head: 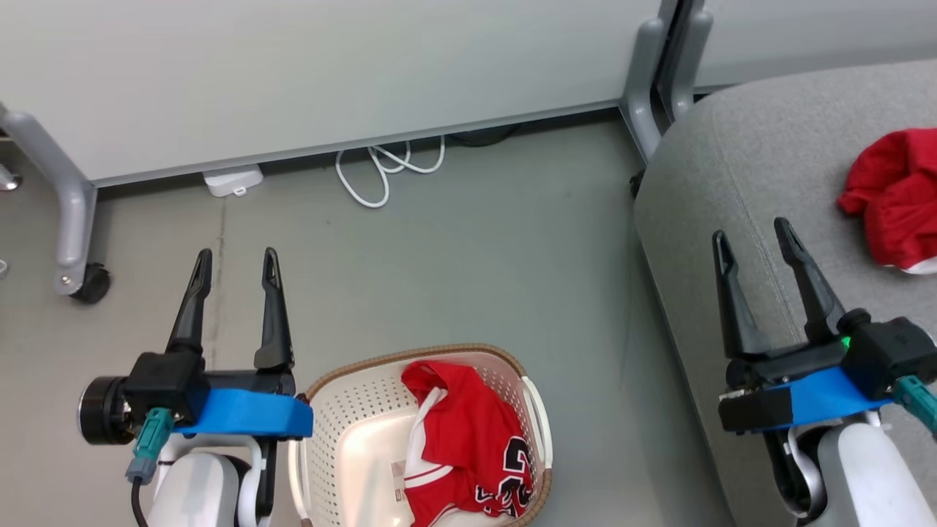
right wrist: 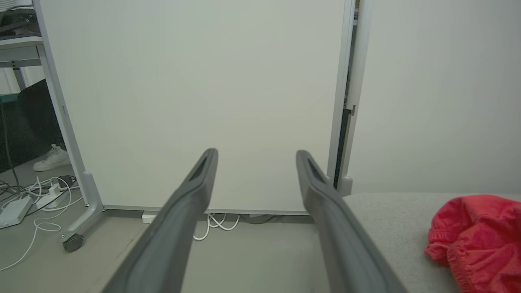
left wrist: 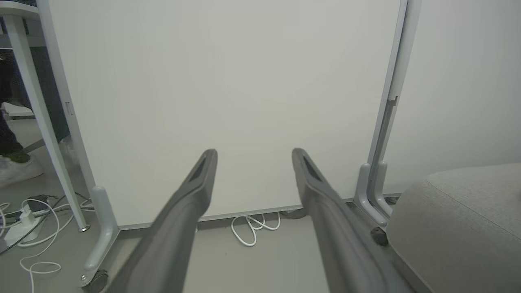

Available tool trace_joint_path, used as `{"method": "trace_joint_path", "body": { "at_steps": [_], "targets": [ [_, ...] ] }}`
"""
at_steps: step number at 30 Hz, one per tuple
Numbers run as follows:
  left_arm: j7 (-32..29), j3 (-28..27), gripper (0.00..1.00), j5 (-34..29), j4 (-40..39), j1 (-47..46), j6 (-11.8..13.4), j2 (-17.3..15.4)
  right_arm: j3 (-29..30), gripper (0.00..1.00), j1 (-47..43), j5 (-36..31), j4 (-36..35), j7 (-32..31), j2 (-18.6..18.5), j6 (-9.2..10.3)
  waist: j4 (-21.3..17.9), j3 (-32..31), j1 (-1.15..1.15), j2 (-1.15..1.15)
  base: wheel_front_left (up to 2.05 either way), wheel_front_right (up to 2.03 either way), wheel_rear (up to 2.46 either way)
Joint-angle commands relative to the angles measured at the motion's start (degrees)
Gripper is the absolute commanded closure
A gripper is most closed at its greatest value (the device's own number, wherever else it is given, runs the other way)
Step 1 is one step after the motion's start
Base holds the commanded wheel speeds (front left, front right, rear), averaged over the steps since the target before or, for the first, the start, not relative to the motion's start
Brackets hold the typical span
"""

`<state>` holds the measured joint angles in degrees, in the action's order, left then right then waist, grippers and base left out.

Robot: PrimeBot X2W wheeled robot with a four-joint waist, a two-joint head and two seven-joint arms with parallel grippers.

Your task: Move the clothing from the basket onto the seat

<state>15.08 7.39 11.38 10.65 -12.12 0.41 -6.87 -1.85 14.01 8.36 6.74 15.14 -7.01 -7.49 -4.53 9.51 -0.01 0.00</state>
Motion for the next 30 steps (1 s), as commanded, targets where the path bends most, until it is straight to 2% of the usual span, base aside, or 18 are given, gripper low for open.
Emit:
{"method": "trace_joint_path", "body": {
  "at_steps": [1,11,30],
  "targets": [
    [0.1,-1.0,0.0,-0.9,-0.2,1.2,-1.0,0.6,-0.2,0.0,-1.6,-0.2,-0.1,0.0,0.4,-0.01,1.2,-1.3,0.01,0.0,0.0,0.0,0.0],
    [0.1,-5.1,0.0,-3.6,0.0,4.8,-3.3,2.7,0.0,0.0,-5.9,-0.6,1.5,0.0,1.8,-0.01,2.7,-3.2,0.01,0.0,0.0,0.0,0.0],
    [0.1,-7.8,0.0,-5.0,1.2,5.4,-4.7,3.9,0.4,0.0,-7.2,-1.1,2.8,0.0,2.8,-0.01,3.0,-3.7,0.01,0.0,0.0,0.0,0.0]
  ]
}}
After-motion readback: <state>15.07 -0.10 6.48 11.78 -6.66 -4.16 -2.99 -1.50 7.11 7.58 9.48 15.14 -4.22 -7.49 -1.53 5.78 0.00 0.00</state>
